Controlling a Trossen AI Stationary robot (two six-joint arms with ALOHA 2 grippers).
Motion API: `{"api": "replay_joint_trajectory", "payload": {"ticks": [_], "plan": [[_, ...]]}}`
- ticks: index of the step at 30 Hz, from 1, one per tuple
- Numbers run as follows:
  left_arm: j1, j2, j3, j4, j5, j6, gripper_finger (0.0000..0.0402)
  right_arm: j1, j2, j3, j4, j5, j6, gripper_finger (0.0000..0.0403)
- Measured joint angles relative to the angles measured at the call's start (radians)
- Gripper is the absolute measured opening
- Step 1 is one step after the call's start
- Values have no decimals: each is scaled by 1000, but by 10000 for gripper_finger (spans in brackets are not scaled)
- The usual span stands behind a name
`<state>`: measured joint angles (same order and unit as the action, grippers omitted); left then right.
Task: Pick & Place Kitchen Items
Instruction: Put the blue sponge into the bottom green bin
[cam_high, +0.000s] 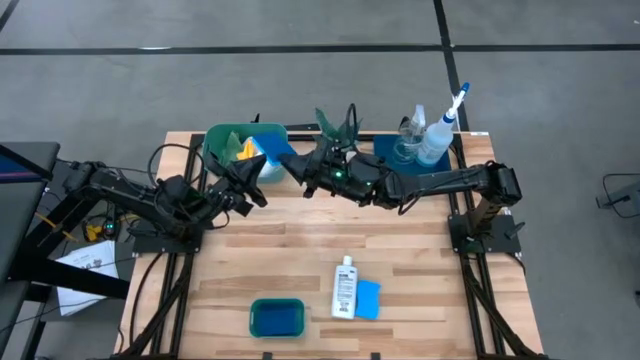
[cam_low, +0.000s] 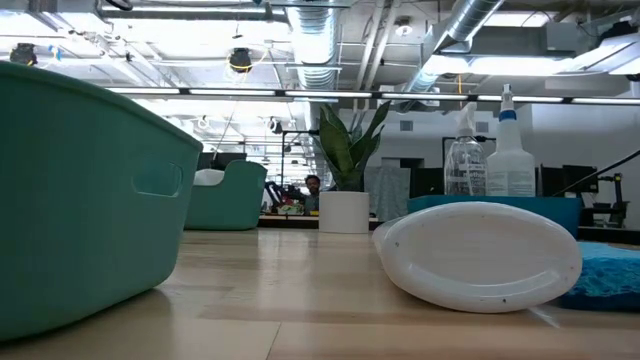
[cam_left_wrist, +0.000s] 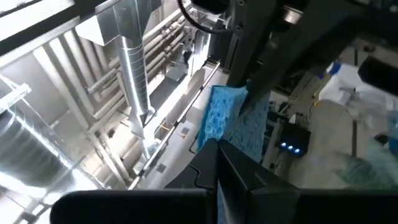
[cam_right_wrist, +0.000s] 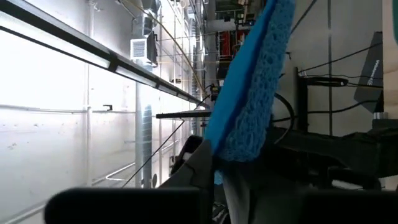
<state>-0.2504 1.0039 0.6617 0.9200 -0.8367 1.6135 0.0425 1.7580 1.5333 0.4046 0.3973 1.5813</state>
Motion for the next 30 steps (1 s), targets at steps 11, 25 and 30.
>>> {"api": "replay_joint_trajectory", "payload": {"ticks": [11,25,30], "plan": [[0,-16,-1,30,-268,-439,37,-1,0,0,39,32,-156,4],[-82,-242,-142,26,-565,-987,101,30,-103,1,-366,-5,-491,1],[-181,-324,-183,-8,-488,-1185,94,68,-142,1,-603,-10,-538,1]]}}
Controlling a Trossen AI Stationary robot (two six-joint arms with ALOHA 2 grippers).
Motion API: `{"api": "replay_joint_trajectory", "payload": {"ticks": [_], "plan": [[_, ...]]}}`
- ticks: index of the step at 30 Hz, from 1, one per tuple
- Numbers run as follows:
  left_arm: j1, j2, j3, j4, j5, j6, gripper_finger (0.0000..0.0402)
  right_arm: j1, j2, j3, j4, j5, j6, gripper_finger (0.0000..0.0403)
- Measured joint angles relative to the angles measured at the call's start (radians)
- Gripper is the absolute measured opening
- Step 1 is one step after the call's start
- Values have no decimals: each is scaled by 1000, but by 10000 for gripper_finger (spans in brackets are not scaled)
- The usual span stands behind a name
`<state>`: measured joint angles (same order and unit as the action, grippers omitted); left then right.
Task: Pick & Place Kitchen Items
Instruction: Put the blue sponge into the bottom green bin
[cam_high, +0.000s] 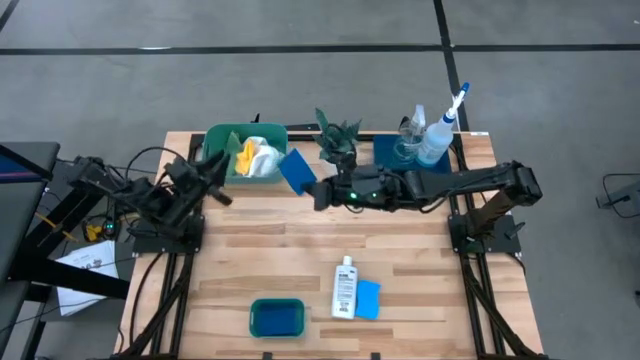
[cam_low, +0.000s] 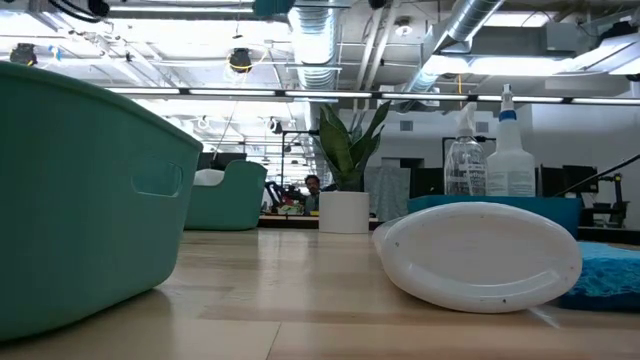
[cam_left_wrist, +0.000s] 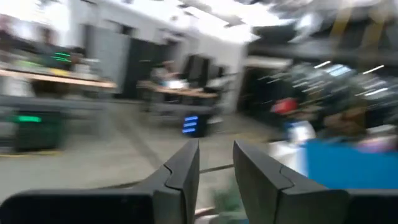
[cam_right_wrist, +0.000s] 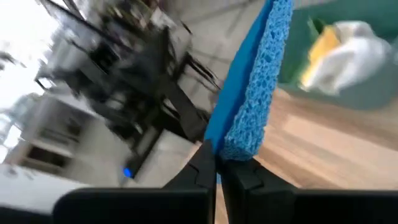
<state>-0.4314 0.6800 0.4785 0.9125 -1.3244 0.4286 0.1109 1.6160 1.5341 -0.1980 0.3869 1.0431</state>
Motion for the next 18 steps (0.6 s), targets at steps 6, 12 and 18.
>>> {"api": "replay_joint_trajectory", "payload": {"ticks": [6,12,18], "plan": [[-39,-39,-21,-227,372,-465,73,55,-23,0,-186,-21,-14,0],[51,43,-21,-401,909,-851,46,106,-22,0,-206,-127,-45,0],[111,146,-22,-419,1070,-1104,63,159,-22,0,-244,-209,-133,0]]}}
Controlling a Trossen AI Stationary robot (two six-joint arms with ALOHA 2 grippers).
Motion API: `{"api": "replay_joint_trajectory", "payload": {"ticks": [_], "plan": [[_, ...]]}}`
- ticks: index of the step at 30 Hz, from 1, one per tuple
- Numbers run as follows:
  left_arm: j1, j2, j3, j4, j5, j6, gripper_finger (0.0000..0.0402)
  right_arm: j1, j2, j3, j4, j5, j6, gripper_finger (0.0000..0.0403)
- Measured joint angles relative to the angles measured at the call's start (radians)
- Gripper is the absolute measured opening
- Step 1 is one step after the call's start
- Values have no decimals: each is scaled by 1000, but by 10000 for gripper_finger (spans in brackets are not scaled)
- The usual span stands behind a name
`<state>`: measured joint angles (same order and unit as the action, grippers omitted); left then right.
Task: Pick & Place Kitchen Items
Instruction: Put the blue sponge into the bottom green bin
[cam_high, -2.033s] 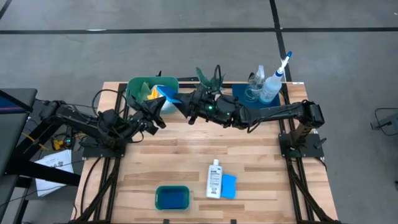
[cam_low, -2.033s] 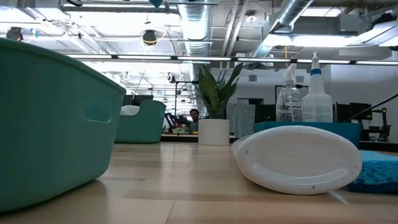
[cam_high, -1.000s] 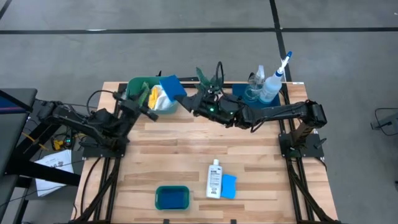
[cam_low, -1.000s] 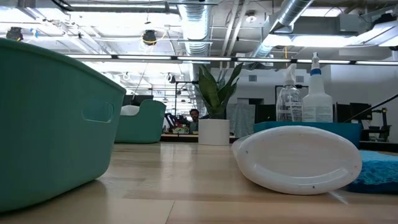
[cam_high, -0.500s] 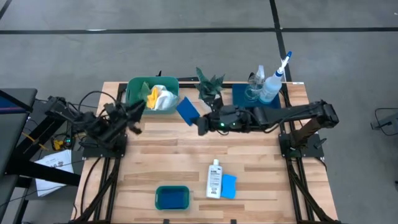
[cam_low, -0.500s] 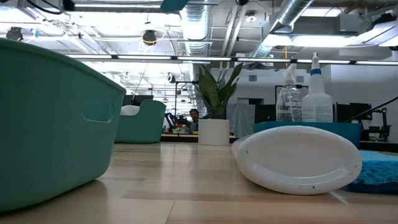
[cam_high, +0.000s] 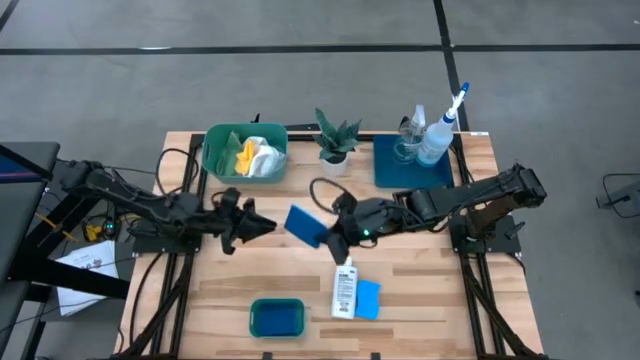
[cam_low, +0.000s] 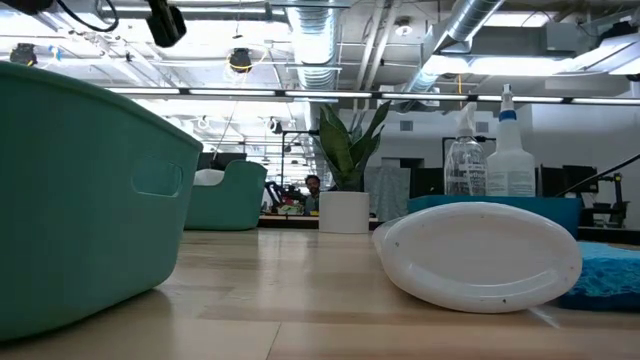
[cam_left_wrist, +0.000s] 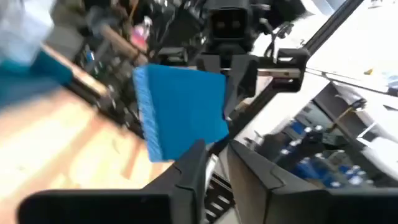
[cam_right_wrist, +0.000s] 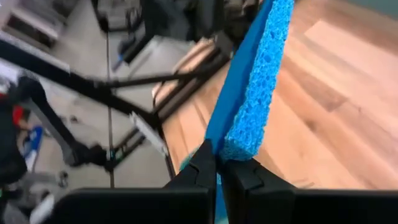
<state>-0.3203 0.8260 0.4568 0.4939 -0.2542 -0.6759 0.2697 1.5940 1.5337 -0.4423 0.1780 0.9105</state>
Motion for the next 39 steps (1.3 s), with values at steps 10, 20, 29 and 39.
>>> {"api": "replay_joint_trajectory", "payload": {"ticks": [10,20,29,39], "plan": [[5,81,0,14,166,-257,193,85,27,-1,-33,-77,-30,0],[-1,157,1,84,182,-328,247,64,84,0,101,-120,-20,0],[-1,176,2,124,194,-299,203,16,96,0,111,-156,-20,0],[16,175,2,64,185,-242,58,-12,95,0,121,-190,-24,0]]}}
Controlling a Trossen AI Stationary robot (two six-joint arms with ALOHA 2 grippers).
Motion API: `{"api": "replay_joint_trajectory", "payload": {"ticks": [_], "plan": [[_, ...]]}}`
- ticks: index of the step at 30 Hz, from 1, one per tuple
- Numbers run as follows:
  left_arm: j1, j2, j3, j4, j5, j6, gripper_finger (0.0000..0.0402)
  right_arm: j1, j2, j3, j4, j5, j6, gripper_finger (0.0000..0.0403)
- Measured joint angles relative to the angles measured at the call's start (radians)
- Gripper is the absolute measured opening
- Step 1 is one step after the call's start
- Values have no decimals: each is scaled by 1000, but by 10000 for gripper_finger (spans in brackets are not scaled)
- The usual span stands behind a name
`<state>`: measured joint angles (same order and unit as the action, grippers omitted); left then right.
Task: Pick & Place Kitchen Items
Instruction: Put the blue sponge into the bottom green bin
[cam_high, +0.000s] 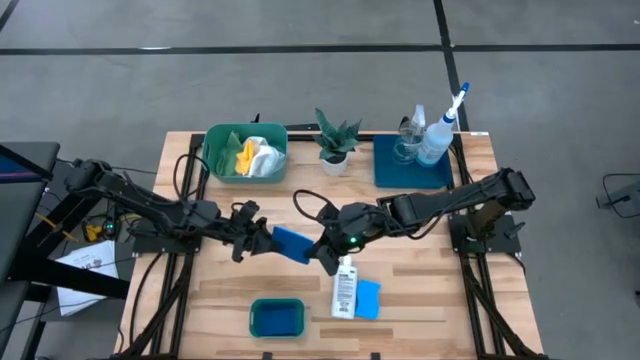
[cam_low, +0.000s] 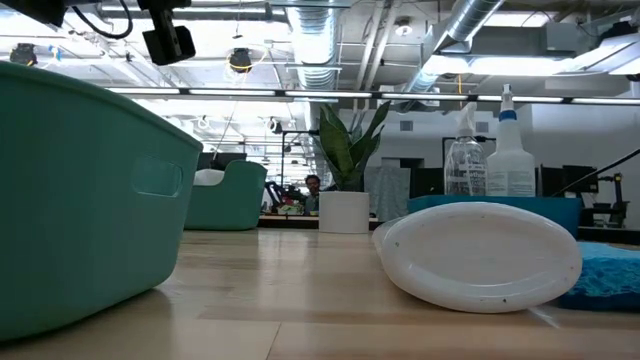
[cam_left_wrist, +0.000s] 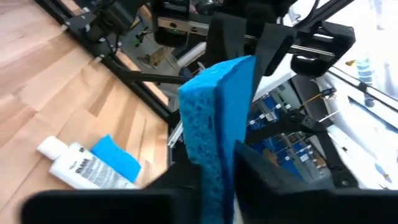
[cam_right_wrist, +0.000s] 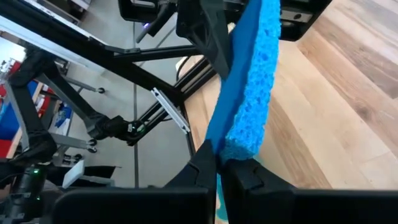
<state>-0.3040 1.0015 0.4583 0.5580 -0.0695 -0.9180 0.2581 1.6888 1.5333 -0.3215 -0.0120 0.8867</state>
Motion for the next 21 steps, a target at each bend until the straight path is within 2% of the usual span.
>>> {"api": "replay_joint_trajectory", "payload": {"ticks": [2,3,7,12,17,21], "plan": [[8,0,0,-7,0,-1,20,0,1,-1,-3,1,0,0],[12,0,0,-9,0,-3,14,0,1,-1,-3,5,3,0],[16,0,1,-16,-1,-46,9,0,1,-1,-4,17,15,22],[-8,0,1,-55,-20,-159,6,2,1,-1,-51,95,55,71],[-102,0,0,-128,-68,-252,5,5,0,0,-115,151,72,115],[-231,0,-1,-142,-212,-350,5,7,-1,0,-163,179,75,151]]}}
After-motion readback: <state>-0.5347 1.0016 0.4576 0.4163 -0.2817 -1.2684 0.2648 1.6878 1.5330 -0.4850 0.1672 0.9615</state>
